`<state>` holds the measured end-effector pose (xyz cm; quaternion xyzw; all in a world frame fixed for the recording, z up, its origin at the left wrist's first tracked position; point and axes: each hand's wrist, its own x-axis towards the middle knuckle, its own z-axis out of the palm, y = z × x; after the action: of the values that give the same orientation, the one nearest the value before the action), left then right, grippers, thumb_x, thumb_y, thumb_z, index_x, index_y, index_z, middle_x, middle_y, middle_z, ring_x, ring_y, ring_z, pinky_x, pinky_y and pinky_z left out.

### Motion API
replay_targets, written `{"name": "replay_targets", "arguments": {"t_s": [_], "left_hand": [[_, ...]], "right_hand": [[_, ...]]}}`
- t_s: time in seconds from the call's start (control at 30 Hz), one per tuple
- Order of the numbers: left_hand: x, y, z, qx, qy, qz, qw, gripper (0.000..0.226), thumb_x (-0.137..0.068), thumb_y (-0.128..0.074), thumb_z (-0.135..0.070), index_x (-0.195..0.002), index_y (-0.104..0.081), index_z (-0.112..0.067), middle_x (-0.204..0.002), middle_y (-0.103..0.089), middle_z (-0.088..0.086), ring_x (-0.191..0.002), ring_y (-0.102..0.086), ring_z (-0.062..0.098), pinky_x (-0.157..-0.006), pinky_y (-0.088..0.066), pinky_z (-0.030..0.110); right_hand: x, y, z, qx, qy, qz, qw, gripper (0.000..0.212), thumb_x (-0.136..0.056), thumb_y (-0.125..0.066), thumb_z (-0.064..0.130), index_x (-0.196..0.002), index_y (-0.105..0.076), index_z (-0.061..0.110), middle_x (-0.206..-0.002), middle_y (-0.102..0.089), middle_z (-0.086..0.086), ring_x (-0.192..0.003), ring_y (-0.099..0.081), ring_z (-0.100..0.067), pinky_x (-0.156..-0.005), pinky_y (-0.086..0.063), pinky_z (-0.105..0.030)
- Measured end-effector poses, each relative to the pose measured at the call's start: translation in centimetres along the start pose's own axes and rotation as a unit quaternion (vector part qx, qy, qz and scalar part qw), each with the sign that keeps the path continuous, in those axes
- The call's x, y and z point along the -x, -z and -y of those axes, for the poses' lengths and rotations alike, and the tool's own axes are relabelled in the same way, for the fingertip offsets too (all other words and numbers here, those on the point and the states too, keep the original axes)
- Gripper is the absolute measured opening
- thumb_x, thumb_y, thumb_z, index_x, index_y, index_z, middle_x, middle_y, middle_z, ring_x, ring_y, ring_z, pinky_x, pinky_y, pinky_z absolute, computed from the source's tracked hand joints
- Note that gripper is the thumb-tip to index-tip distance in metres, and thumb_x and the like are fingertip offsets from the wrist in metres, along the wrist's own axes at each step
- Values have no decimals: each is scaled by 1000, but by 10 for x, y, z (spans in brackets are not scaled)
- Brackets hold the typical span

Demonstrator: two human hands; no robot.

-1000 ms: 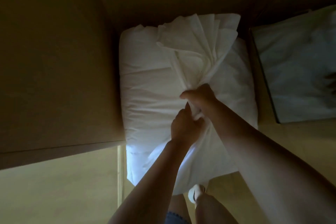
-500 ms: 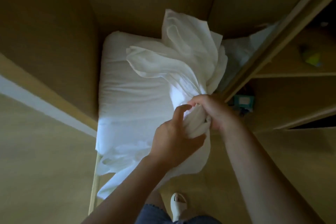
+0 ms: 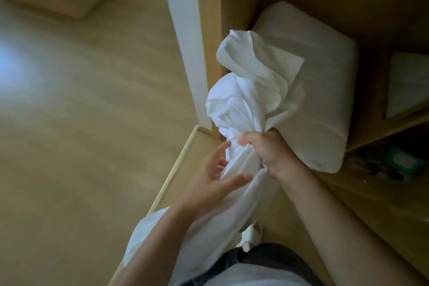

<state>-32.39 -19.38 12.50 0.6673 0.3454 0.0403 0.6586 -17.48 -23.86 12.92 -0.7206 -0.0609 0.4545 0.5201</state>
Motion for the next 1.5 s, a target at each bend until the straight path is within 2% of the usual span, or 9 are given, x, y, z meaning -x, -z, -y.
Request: {"name": "replay_targets", "arguments": {"t_s": [0.1, 0.23, 0.5, 0.73, 0.83, 0.93, 1.13, 1.3, 1.5], "left_hand": [[19, 56, 21, -115, 17, 0, 993, 126, -44, -70, -72, -149, -10, -39, -147, -31, -18, -132, -33, -3, -107, -35, 29], [37, 142, 53, -275, 63, -78, 956, 124, -42, -68, -69, -143, 0, -46, -131, -47, -21, -113, -53, 10, -88, -47, 31], [19, 293, 88, -383, 36, -217, 897, 80, -68, -61, -54, -138, -29, -33, -118, -58, -9, -107, -55, 20, -75, -39, 28], [-42, 376, 87, -418, 40, -250, 872, 78, -68, -59, -59, -137, -41, -26, -120, -59, -7, -110, -55, 22, -85, -40, 32], [-80, 414, 77, -434, 33, -267, 860, 77, -61, -74, -53, -127, -57, -16, -102, -67, 1, -92, -63, 30, -73, -45, 34], [-128, 455, 61, -452, -3, -314, 835, 81, -52, -82, -46, -121, -62, -7, -94, -68, 7, -81, -65, 33, -66, -50, 38], [-227, 523, 19, -492, 52, -251, 832, 134, -45, -75, -65, -150, -4, -22, -148, -36, 16, -132, -41, 34, -93, -41, 46], [-314, 603, -5, -461, -54, -356, 811, 87, -49, -86, -22, -129, -56, -5, -115, -65, 17, -96, -66, 35, -67, -52, 41], [-409, 714, -16, -447, -130, -328, 822, 65, -45, -82, -7, -110, -69, -6, -87, -72, 6, -70, -67, 30, -59, -52, 35]], "right_hand": [[-9, -73, 0, -8, -7, 6, 1000, 5, -68, -66, 0, -71, -65, 5, -64, -60, -8, -61, -61, -24, -58, -48, -29], [-28, -182, 3, -2, -1, -10, 1000, 13, -69, -67, 1, -78, -64, 9, -75, -63, -5, -78, -63, -26, -66, -52, -33], [-64, -327, 28, 26, 34, -4, 999, 18, -71, -68, -1, -80, -64, 13, -77, -65, 5, -73, -61, -11, -57, -46, -20], [-134, -399, 67, 7, -12, 5, 1000, 27, -70, -69, 0, -97, -66, 4, -90, -70, -6, -80, -66, -19, -60, -51, -22], [-179, -435, 92, -42, -32, -6, 999, 33, -70, -68, -2, -102, -65, 2, -97, -69, -8, -88, -67, -24, -73, -55, -31], [-233, -472, 134, -65, -59, -12, 996, 30, -71, -68, 1, -100, -62, 3, -91, -66, -6, -74, -63, -20, -62, -51, -26], [-331, -525, 225, -60, -80, -18, 995, 40, -71, -68, 8, -110, -60, 3, -105, -67, -11, -91, -66, -28, -81, -55, -40], [-393, -563, 293, -65, -69, 1, 996, 41, -75, -68, 10, -114, -59, 6, -108, -67, -7, -89, -65, -22, -72, -54, -31], [-481, -616, 359, -48, -63, 20, 997, 29, -75, -69, 10, -102, -59, 11, -94, -63, -2, -81, -60, -18, -64, -47, -27]]}}
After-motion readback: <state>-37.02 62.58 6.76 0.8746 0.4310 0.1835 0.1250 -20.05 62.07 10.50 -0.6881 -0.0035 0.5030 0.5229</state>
